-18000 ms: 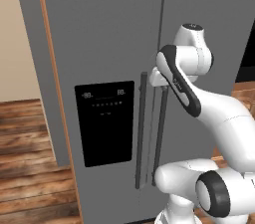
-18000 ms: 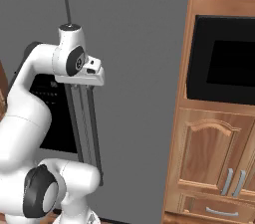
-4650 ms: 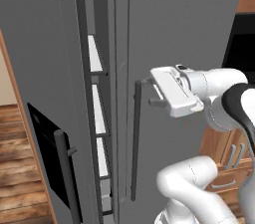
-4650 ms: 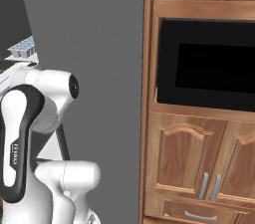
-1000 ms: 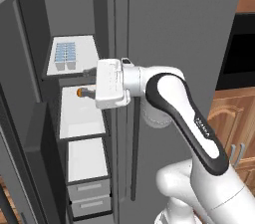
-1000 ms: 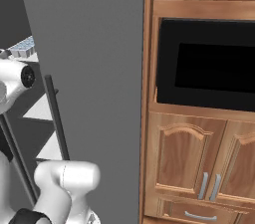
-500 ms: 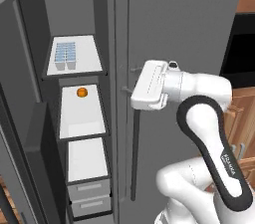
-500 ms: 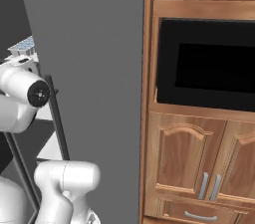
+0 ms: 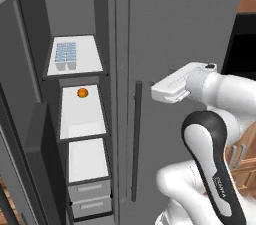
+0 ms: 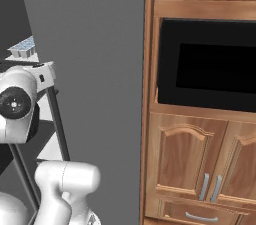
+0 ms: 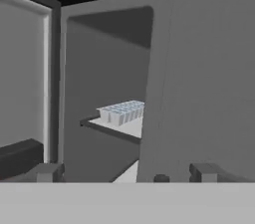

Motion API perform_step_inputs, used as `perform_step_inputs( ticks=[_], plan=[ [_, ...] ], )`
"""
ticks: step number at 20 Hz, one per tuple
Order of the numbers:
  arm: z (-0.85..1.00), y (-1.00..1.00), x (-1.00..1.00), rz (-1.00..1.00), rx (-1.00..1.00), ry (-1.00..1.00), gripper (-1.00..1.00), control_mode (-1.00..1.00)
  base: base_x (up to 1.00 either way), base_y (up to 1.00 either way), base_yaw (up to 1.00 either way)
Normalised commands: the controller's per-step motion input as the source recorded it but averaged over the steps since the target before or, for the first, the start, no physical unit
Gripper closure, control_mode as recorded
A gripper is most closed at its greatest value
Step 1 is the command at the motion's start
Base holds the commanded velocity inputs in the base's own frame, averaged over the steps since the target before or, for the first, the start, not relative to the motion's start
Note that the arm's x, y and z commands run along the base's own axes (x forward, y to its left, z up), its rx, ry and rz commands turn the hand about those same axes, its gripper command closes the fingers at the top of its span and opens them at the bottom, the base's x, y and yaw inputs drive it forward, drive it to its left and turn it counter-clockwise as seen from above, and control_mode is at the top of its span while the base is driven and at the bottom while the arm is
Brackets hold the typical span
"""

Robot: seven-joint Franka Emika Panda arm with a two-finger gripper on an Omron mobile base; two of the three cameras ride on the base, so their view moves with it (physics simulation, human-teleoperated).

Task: Open the freezer door, pick up the ice cube tray from the freezer, and place it on the dining counter.

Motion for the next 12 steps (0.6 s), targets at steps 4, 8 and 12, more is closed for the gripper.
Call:
perform_step_inputs(
  ticks=[4, 8, 12],
  plan=[
    [0.00, -0.71, -0.10, -0.43, 0.00, 0.13, -1.00, -1.00, 0.00, 0.00, 0.00],
    [-0.15, -0.50, -0.14, -0.39, 0.00, 0.01, -1.00, -1.00, 0.00, 0.00, 0.00],
    [-0.08, -0.41, -0.30, -0.27, 0.00, 0.02, -1.00, -1.00, 0.00, 0.00, 0.00]
  ],
)
